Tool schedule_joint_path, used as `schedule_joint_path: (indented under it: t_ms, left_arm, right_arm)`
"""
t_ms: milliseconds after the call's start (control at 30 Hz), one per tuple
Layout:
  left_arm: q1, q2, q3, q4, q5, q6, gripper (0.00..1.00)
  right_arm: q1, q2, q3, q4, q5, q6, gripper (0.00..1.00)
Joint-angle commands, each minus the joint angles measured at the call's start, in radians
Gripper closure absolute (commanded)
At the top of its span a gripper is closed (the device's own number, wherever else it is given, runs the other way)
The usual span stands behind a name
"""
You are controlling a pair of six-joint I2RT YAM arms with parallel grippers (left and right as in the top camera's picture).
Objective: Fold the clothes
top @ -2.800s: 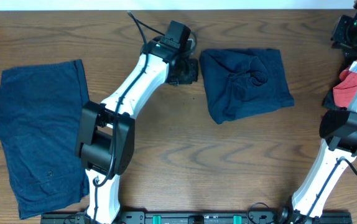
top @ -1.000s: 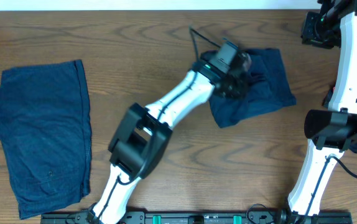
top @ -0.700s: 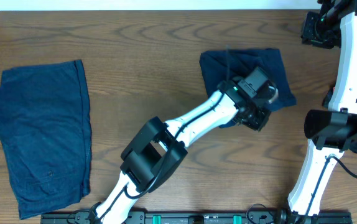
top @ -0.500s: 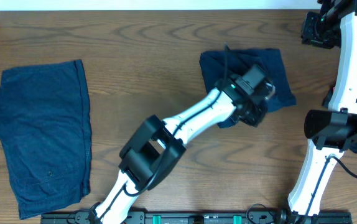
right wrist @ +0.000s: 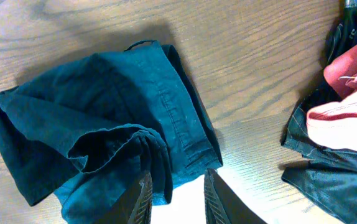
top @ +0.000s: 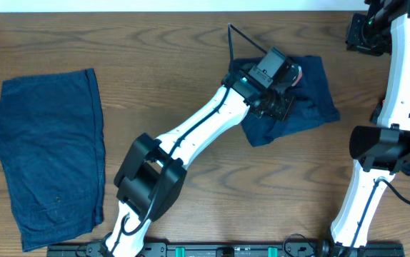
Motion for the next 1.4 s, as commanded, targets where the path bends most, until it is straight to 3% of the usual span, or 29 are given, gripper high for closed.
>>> schedule_joint_path:
  t_ms: [0,633,967,1233,1367]
  left_arm:
    - [0.011,-0.004,0.016,-0.002,-0.035,0.006,0.94]
    - [0.060,0.152,0.015,0.023,-0.105,0.006,0.93]
    - [0.136,0.177,0.015,0.252,-0.255,0.010,0.86]
    - [0.197,0.177,0.015,0.411,-0.258,0.013,0.83]
    - [0.214,0.177,0.016,0.425,-0.257,0.013,0.83]
  right_arm:
    - [0.000,-0.012,0.011,-0.003,0.004,0.004,0.73]
    - [0.000,-0.012,0.011,-0.003,-0.006,0.004,0.75]
    - [0.013,-0.012,0.011,-0.003,-0.006,0.004,0.72]
    - [0.040,-0.012,0.011,-0.003,-0.006,0.004,0.69]
    - [0.053,-0.012,0.011,-0.003,-0.006,0.004,0.61]
